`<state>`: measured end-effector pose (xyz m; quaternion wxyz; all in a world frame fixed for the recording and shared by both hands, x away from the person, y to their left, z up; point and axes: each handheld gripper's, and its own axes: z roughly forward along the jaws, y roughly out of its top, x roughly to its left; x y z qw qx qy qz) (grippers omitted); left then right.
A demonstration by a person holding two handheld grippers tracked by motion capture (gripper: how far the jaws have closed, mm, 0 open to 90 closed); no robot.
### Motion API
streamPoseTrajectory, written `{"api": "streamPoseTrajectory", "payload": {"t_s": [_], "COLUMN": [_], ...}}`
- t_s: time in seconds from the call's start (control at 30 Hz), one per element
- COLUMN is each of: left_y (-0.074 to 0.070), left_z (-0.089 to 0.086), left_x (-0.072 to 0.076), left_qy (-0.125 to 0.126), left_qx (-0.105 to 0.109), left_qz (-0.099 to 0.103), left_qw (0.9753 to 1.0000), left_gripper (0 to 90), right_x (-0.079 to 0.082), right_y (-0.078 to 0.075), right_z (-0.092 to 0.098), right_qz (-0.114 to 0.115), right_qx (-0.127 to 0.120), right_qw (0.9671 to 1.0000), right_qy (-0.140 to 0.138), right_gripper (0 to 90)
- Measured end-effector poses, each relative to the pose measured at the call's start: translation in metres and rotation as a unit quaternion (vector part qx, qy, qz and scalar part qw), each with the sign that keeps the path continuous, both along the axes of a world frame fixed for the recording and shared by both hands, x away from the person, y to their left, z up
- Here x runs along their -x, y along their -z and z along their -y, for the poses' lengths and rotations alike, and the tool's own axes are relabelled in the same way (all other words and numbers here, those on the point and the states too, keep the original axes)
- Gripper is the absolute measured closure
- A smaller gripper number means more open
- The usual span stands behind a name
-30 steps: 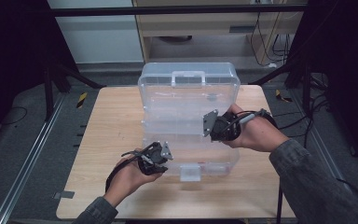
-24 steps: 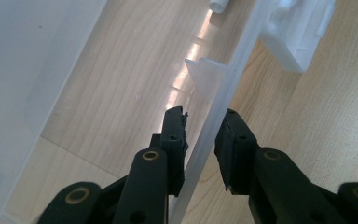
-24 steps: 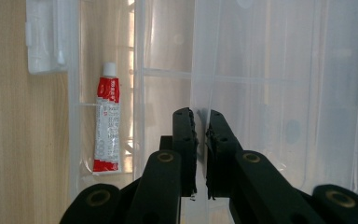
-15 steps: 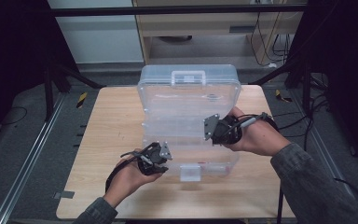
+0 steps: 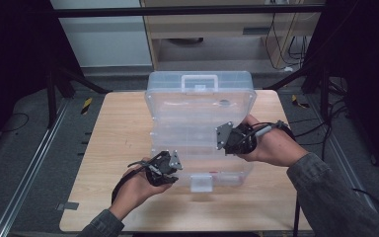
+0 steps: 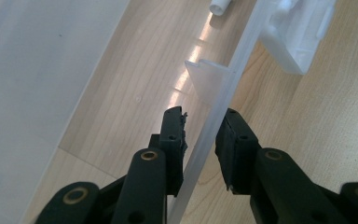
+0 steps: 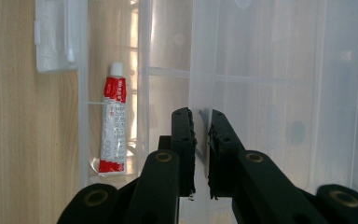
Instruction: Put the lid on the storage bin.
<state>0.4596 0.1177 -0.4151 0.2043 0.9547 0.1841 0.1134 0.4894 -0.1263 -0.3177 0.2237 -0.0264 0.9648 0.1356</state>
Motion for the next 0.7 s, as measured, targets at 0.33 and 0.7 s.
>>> {"api": "streamPoseTrajectory", "payload": {"t_s": [0.33, 0.7], "left_y": [-0.001, -0.035], "left_z": [-0.002, -0.024], "left_x": [-0.003, 0.019], "left_qy": [0.018, 0.002], "left_qx": [0.002, 0.1], "left_qz": [0.005, 0.026], "left_qw": [0.9998, 0.9946], "left_gripper": [72.0, 48.2], "right_x": [0.004, 0.004], "right_y": [0.004, 0.004], "right_z": [0.001, 0.002], "right_qz": [-0.007, -0.01], "right_qx": [0.003, -0.001], "right_qw": [1.0, 0.9999], "right_qy": [-0.005, -0.006], "right_gripper": [82.9, 82.7]}}
